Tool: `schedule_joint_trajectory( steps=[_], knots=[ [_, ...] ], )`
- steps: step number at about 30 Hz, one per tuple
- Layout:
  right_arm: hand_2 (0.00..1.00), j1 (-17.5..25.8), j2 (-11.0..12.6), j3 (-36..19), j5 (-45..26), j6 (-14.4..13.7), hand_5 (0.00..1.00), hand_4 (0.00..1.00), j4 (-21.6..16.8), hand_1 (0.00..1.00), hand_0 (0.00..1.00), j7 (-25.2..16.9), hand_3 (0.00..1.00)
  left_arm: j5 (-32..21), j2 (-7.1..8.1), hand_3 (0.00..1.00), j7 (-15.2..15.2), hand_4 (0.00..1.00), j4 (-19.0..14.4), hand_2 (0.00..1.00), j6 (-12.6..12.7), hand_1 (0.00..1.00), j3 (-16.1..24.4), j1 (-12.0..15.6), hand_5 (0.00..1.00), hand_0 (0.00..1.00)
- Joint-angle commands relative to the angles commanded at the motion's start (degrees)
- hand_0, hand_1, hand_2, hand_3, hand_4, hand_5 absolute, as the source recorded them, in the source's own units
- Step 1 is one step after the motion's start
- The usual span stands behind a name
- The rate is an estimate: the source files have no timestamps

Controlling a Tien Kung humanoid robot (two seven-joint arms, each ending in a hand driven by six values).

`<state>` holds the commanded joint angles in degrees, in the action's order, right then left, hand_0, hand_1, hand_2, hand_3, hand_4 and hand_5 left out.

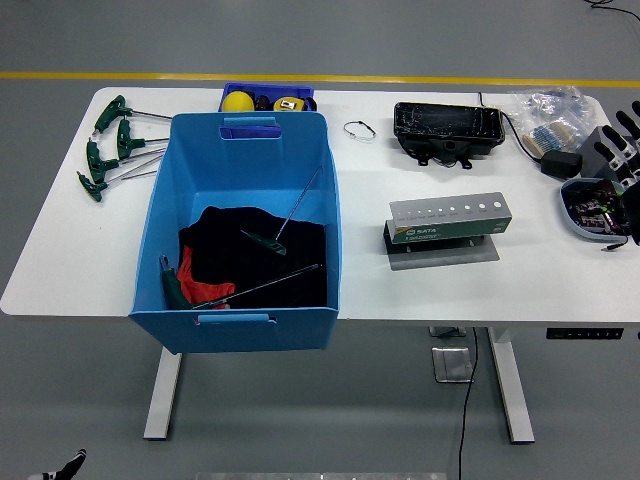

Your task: Lift tool from toolbox,place it in box,lift tool from toolbox,place it in box

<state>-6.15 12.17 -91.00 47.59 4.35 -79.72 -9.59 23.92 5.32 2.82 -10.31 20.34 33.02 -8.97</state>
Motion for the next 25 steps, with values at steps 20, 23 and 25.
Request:
schedule_joint_trajectory(
  steps=[20, 23, 25],
  knots=[
    [0.888, 0.09, -0.37, 0.27, -0.02, 1.33, 0.998, 0.998, -0.53, 0.829, 0.872, 0.92, 0.886, 6.88, 0.11, 0.667, -0.88, 0.729, 0.00, 0.703, -0.56, 0.645, 4.93, 0.12, 0.666, 0.699],
    [0.888, 0.13, -0.44, 0.46, -0.62, 1.28, 0.998, 0.998, -0.87, 0.829, 0.872, 0.83, 0.886, 7.99, 0.09, 0.667, -1.04, 0.729, 0.00, 0.703, -0.86, 0.645, 5.36, 0.09, 0.666, 0.699],
    [0.888, 0.13, -0.51, 0.77, -1.40, 1.39, 0.998, 0.998, -1.26, 0.829, 0.872, 0.73, 0.886, 8.59, 0.07, 0.667, -1.13, 0.729, 0.00, 0.703, -1.11, 0.645, 5.52, 0.02, 0.666, 0.699]
  ],
)
